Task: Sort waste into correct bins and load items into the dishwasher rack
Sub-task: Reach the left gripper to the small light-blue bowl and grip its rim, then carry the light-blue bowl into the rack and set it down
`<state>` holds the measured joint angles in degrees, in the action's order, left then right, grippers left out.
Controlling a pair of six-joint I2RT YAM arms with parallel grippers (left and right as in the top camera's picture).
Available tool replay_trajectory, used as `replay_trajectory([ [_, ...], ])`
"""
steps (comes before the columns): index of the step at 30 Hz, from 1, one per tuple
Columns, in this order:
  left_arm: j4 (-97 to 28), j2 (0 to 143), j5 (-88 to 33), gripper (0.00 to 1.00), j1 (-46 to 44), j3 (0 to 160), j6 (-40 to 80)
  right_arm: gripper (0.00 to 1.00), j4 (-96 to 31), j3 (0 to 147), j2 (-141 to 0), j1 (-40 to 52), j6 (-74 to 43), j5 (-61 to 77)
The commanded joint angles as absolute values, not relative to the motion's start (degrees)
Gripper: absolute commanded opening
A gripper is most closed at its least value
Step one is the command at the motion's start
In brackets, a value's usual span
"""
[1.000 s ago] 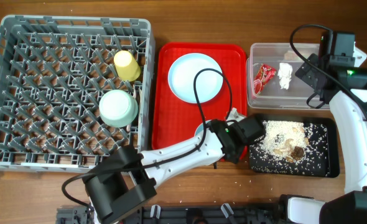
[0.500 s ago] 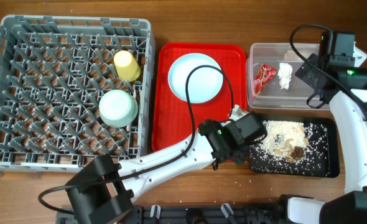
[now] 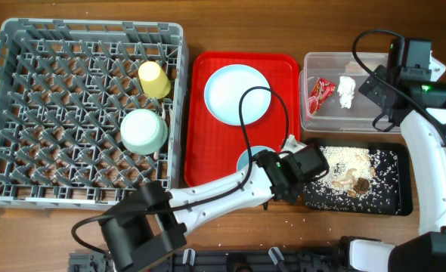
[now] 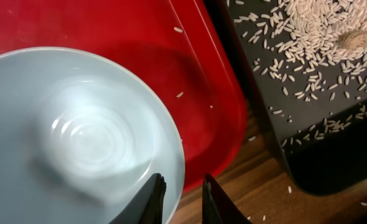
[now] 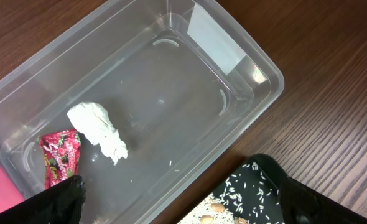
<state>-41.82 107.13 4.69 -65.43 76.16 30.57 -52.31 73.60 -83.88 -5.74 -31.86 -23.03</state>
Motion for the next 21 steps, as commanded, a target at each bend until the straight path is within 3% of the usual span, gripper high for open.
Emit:
replay_trajectory([
  [1,-41.52,110.1,5.82,0.21,-66.19,76.84,30.96,1.0,-52.29,74.02,-82.72,-5.69,-31.55,-24.01],
  [18,-41.32,111.57,5.89,0.15,-66.7,76.84,30.92,1.0,-52.29,74.02,-82.72,-5.69,-31.55,-24.01],
  [21,-41.32,112.73,5.89,0.04,-66.67,76.84,30.89,1.0,-52.29,74.02,-82.72,-5.69,-31.55,-24.01],
])
